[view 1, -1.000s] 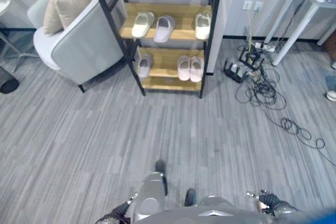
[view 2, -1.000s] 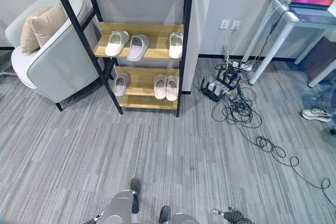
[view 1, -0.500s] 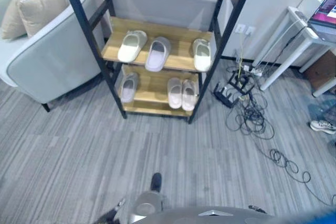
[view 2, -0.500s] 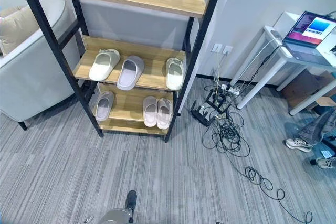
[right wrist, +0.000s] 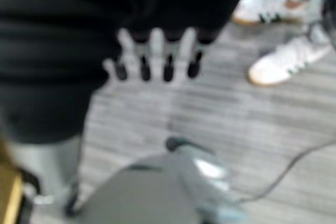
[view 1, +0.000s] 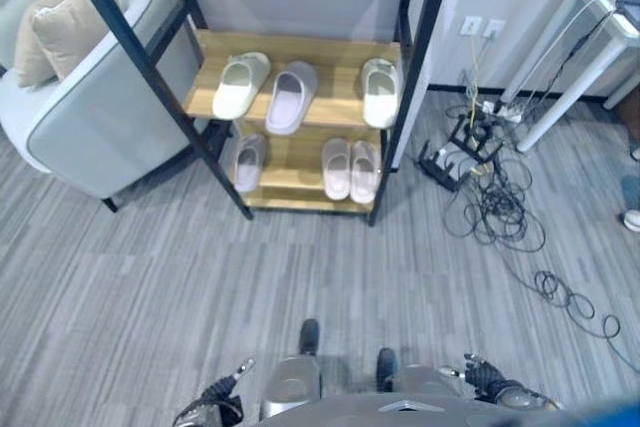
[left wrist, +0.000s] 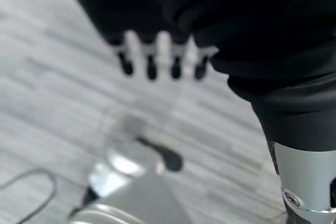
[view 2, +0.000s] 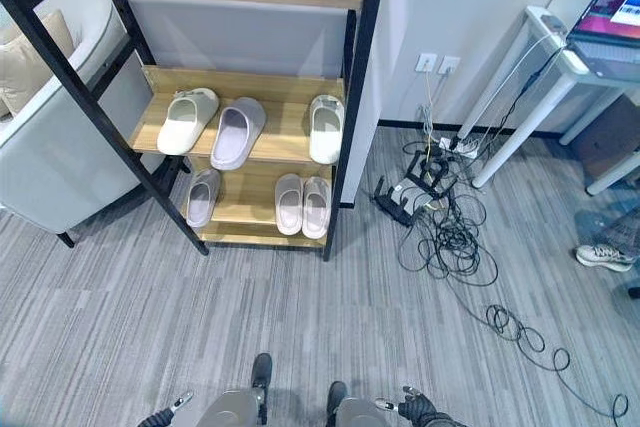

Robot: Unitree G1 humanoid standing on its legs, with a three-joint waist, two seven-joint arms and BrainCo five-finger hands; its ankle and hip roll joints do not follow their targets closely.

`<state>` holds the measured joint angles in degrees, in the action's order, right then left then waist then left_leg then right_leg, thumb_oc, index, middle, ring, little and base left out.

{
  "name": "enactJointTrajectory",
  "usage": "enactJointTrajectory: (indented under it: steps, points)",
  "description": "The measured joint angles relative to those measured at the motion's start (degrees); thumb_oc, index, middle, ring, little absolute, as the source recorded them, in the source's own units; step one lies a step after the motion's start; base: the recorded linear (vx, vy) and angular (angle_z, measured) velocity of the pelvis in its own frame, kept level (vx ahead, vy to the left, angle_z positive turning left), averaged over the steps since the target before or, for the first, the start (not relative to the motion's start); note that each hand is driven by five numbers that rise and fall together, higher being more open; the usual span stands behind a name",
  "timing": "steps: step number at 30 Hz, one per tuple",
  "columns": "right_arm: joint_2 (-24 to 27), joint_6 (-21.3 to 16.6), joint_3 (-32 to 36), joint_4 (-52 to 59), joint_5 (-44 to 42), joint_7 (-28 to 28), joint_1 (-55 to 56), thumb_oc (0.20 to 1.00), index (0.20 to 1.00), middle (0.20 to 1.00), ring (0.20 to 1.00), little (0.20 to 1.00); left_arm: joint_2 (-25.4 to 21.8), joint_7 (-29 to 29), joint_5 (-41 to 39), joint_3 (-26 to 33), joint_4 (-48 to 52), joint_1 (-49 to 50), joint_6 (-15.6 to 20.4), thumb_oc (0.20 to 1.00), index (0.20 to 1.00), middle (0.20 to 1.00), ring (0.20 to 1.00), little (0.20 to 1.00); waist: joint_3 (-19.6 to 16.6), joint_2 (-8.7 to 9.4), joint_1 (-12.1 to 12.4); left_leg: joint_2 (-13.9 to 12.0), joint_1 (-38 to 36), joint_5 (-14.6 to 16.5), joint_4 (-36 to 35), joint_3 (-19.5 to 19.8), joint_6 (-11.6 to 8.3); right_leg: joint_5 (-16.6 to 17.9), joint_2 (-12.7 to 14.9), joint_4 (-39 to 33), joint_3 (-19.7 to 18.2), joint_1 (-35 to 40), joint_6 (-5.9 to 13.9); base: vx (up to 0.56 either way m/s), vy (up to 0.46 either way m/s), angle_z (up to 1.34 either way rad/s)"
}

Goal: Arrange the slippers neatly on the shoe rack.

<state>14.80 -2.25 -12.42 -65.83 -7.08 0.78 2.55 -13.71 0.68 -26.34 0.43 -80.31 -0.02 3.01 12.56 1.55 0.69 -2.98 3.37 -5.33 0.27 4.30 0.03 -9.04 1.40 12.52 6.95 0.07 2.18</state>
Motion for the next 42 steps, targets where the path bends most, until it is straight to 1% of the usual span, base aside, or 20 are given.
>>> enactJointTrajectory:
  steps: [3,6,8,16,18,19,20,21,26,28,31,34,35,36,37,38,39,40,41,42]
  points:
    - [0.31,0.0,0.26,-0.17,0.05,-0.22,0.6,1.0,1.0,1.0,1.0,1.0,0.02,-0.34,0.03,0.09,0.25,0.84,0.08,1.0,1.0,1.0,1.0,1.0,-1.02,-1.0,0.1,-0.16,-0.64,0.48,-0.28,1.09,-1.05,-1.9,-0.45,1.5,-0.07,0.19,-1.51,0.06,-0.064,0.2]
    - [1.73,0.05,-0.13,-0.46,0.66,-0.04,1.84,1.0,1.0,1.0,1.0,1.0,0.82,-0.34,0.27,0.11,-0.76,3.76,-0.12,1.0,1.0,1.0,1.0,1.0,-4.96,-3.01,0.5,-0.67,-0.83,3.07,0.08,1.06,-0.74,-1.76,-0.92,-0.29,1.18,1.64,-2.46,0.07,-0.089,0.12]
    - [2.21,0.1,-0.93,-1.59,0.68,0.04,2.98,1.0,1.0,1.0,1.0,1.0,1.88,-0.35,1.1,-0.1,-1.67,5.39,-0.3,1.0,1.0,1.0,1.0,1.0,-7.22,-3.62,0.48,-1.01,-1.61,2.11,0.59,1.37,-0.45,-2.2,-1.24,-0.36,1.59,2.6,-2.8,0.07,-0.057,0.14]
    - [2.04,0.1,-0.54,-4.02,0.66,0.1,4.37,1.0,1.0,1.0,1.0,1.0,2.46,-0.64,1.38,-2.56,-1.88,3.69,-0.61,1.0,1.0,1.0,1.0,1.0,-8.98,-2.71,0.2,-1.12,-2.02,0.89,-1.45,1.13,-3.1,-4.22,-0.92,2.78,1.56,0.66,-3.29,0.01,-0.003,0.01]
    - [1.92,0.53,-0.08,-4.0,-0.61,0.34,5.19,1.0,1.0,1.0,1.0,1.0,2.25,-0.76,4.72,-4.0,-1.75,3.07,-1.01,1.0,1.0,1.0,1.0,1.0,-8.08,-2.69,-1.32,-0.07,-2.96,1.31,-0.87,-1.18,-2.21,-3.72,-0.34,4.59,0.15,-1.97,-3.34,0.0,0.005,-0.03]
    - [1.55,0.49,1.69,-5.02,-4.48,0.84,4.68,1.0,1.0,1.0,1.0,1.0,2.05,-0.7,10.95,-9.73,-1.15,3.15,-0.65,1.0,1.0,1.0,1.0,1.0,-8.64,-3.0,-1.25,-0.19,-1.84,1.36,-0.93,-1.53,-2.12,-3.96,-0.14,5.36,0.05,-3.23,-3.34,-0.01,-0.044,-0.06]
    - [1.31,0.54,3.01,-5.87,-7.13,1.18,3.86,1.0,1.0,1.0,1.0,1.0,1.65,-0.09,13.34,-11.91,-0.62,2.97,-0.34,1.0,1.0,1.0,1.0,1.0,-9.09,-2.37,-1.11,-0.06,-0.98,1.14,-1.11,-2.07,-1.8,-4.09,0.06,6.18,-0.03,-4.58,-3.4,0.0,-0.088,-0.07]
    - [1.19,0.57,4.09,-6.24,-9.42,1.37,2.16,1.0,1.0,1.0,1.0,1.0,0.89,-0.44,17.54,-14.97,0.23,1.88,-0.17,1.0,1.0,1.0,1.0,1.0,-8.7,-3.12,-1.2,0.21,-0.13,0.72,-1.24,-2.26,-1.22,-4.1,-0.07,7.28,0.04,-5.82,-3.36,0.0,-0.067,-0.03]
    - [1.11,0.54,4.14,-6.73,-9.55,1.39,1.06,1.0,1.0,1.0,1.0,1.0,1.58,-0.82,19.21,-16.18,0.65,0.7,0.52,1.0,1.0,1.0,1.0,1.0,-9.0,-3.51,-1.05,0.19,-0.32,0.68,-1.58,-2.13,-0.81,-4.81,0.17,8.65,0.22,-6.2,-3.45,0.01,-0.049,0.05]
    - [1.08,0.47,4.18,-7.1,-9.56,1.44,0.42,1.0,1.0,1.0,1.0,1.0,2.1,-0.97,19.18,-16.12,0.66,0.6,0.72,1.0,1.0,1.0,1.0,1.0,-9.41,-3.52,-1.07,0.07,-0.33,1.09,-2.05,-2.34,0.1,-4.97,0.07,8.35,0.7,-6.11,-3.54,0.03,-0.046,0.21]
    - [1.27,0.53,5.26,-7.64,-9.54,1.38,1.7,1.0,1.0,1.0,1.0,1.0,2.06,-1.64,18.99,-15.45,0.42,0.98,0.9,1.0,1.0,1.0,1.0,1.0,-10.05,-3.24,-0.87,-0.51,-0.34,2.4,-1.96,-2.25,1.41,-4.75,0.18,6.42,3.3,-4.41,-4.39,0.03,-0.038,0.34]
    - [1.89,0.48,5.06,-7.72,-9.43,1.34,1.77,1.0,1.0,1.0,1.0,1.0,2.09,-2.09,18.9,-13.74,0.31,0.51,0.92,1.0,1.0,1.0,1.0,1.0,-10.13,-3.08,-0.36,-0.87,0.83,1.91,2.24,-2.27,1.25,-4.94,0.28,5.44,5.85,-3.18,-4.83,-0.03,-0.024,0.4]
    - [2.11,0.45,5.05,-7.72,-9.43,1.33,1.71,1.0,1.0,1.0,1.0,1.0,2.1,-2.09,18.8,-13.7,0.29,0.34,0.93,1.0,1.0,1.0,1.0,1.0,-10.11,-3.11,0.03,-0.95,1.24,1.49,3.18,-2.23,0.29,-5.17,0.27,5.69,5.86,-3.16,-4.85,-0.06,-0.009,0.19]
    - [2.22,0.26,5.14,-7.76,-9.42,1.29,1.15,1.0,1.0,1.0,1.0,1.0,2.05,-2.07,18.52,-13.5,0.21,0.52,1.03,1.0,1.0,1.0,1.0,1.0,-9.76,-3.42,0.85,-0.83,2.94,-0.38,5.75,-2.56,-3.49,-5.87,-0.23,6.89,5.76,-3.66,-4.58,-0.06,0.038,0.41]
    - [1.81,-0.03,5.19,-7.94,-9.35,1.34,-0.04,1.0,1.0,1.0,1.0,1.0,1.31,-2.02,18.37,-13.01,0.28,-1.79,1.35,1.0,1.0,1.0,1.0,1.0,-7.78,-1.4,0.88,0.73,6.24,-2.81,10.0,-2.24,-5.58,-6.55,1.94,8.28,5.51,-4.81,-5.5,0.03,0.08,0.46]
    - [1.83,-0.04,5.24,-8.54,-9.32,1.3,-1.2,1.0,1.0,1.0,1.0,1.0,1.15,-1.98,17.94,-12.51,0.3,-2.68,1.41,1.0,1.0,1.0,1.0,1.0,-6.39,-0.78,1.68,1.19,6.97,-5.02,10.11,-2.64,-6.54,-6.92,2.56,8.01,5.26,-4.91,-6.21,0.03,0.079,0.41]
    - [2.13,-0.39,5.23,-8.57,-9.31,1.31,-1.86,1.0,1.0,1.0,1.0,1.0,1.25,-1.93,17.71,-11.88,0.33,-3.54,1.39,1.0,1.0,1.0,1.0,1.0,-5.17,0.2,2.03,1.39,8.04,-5.89,10.56,-4.27,-7.0,-6.33,3.19,7.41,5.45,-4.6,-6.84,0.14,0.143,0.32]
    - [2.45,-0.47,5.21,-9.1,-9.28,1.21,-2.58,1.0,1.0,1.0,1.0,1.0,1.35,-1.92,17.39,-11.23,0.22,-3.69,1.27,1.0,1.0,1.0,1.0,1.0,-4.65,-0.16,1.95,0.35,7.76,-3.97,10.87,-8.16,-5.19,-4.5,3.46,4.69,7.63,-3.33,-7.1,0.18,0.189,0.57]
    - [1.99,-0.53,6.36,-9.02,-9.25,1.27,-2.52,1.0,1.0,1.0,1.0,1.0,0.8,-1.53,17.39,-11.23,0.14,-3.43,1.2,1.0,1.0,1.0,1.0,1.0,-4.26,0.39,1.69,-1.21,7.45,-2.14,9.65,-10.26,-4.64,-4.47,3.62,3.12,8.01,-1.59,-7.17,0.31,0.326,0.62]
    - [2.15,-0.51,6.64,-8.95,-9.22,1.27,-2.32,1.0,1.0,1.0,1.0,1.0,0.71,-1.46,17.35,-11.13,0.17,-3.45,1.27,1.0,1.0,1.0,1.0,1.0,-3.83,0.73,1.89,-2.48,7.75,-1.94,8.35,-10.25,-4.32,-4.34,3.91,2.77,8.0,-1.45,-7.37,0.32,0.331,0.34]
